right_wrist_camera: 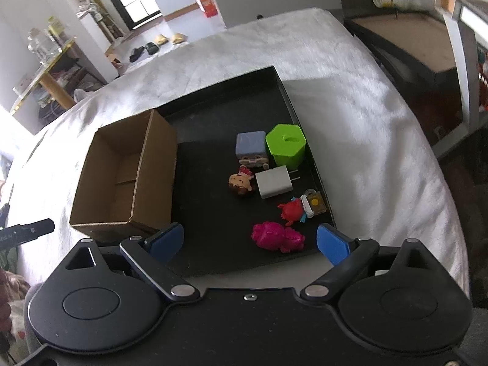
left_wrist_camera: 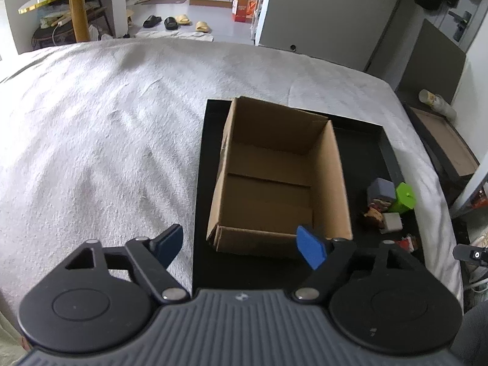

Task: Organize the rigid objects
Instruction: 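Clamp the cardboard box wall with the left gripper while the right gripper approaches the toys, then grasp the magenta bear figure with the right gripper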

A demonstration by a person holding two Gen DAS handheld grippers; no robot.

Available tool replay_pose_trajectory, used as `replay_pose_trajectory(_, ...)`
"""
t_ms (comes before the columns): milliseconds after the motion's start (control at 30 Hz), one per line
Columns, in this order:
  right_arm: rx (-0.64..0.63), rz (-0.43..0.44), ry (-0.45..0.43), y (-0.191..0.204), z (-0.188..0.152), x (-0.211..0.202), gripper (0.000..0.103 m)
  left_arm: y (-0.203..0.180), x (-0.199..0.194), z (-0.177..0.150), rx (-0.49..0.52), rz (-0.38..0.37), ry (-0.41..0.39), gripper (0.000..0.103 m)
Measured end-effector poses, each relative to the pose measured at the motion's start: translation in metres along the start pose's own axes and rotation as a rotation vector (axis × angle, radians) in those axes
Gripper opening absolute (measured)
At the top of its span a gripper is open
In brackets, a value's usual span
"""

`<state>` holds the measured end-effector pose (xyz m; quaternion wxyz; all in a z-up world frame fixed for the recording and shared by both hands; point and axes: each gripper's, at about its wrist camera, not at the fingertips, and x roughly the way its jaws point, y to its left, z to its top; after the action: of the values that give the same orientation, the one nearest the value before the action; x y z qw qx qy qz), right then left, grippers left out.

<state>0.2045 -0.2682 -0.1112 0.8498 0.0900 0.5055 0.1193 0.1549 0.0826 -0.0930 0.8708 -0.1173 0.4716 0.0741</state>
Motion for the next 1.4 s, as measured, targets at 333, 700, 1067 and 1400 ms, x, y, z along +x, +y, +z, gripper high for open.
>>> replay_pose_trajectory(333, 0.065, -0.018, 0.083, -0.005, 0.012, 0.037, 0.089, 0.016, 0.040, 0.011, -0.056, 0.002, 0.062, 0.058)
replay_pose_trajectory(700, 0.178, -0.033, 0.188, -0.017, 0.018, 0.079, 0.083, 0.028, 0.078, 0.015, -0.104, 0.005, 0.116, 0.039)
replay_pose_trajectory(1067, 0.151, -0.097, 0.255, -0.014, 0.017, 0.112, 0.083, 0.032, 0.078, 0.009, -0.116, -0.008, 0.101, 0.011)
replay_pose_trajectory(1400, 0.123, -0.129, 0.282, -0.016, 0.011, 0.129, 0.083, 0.033, 0.071, -0.003, -0.109, -0.023, 0.084, 0.010)
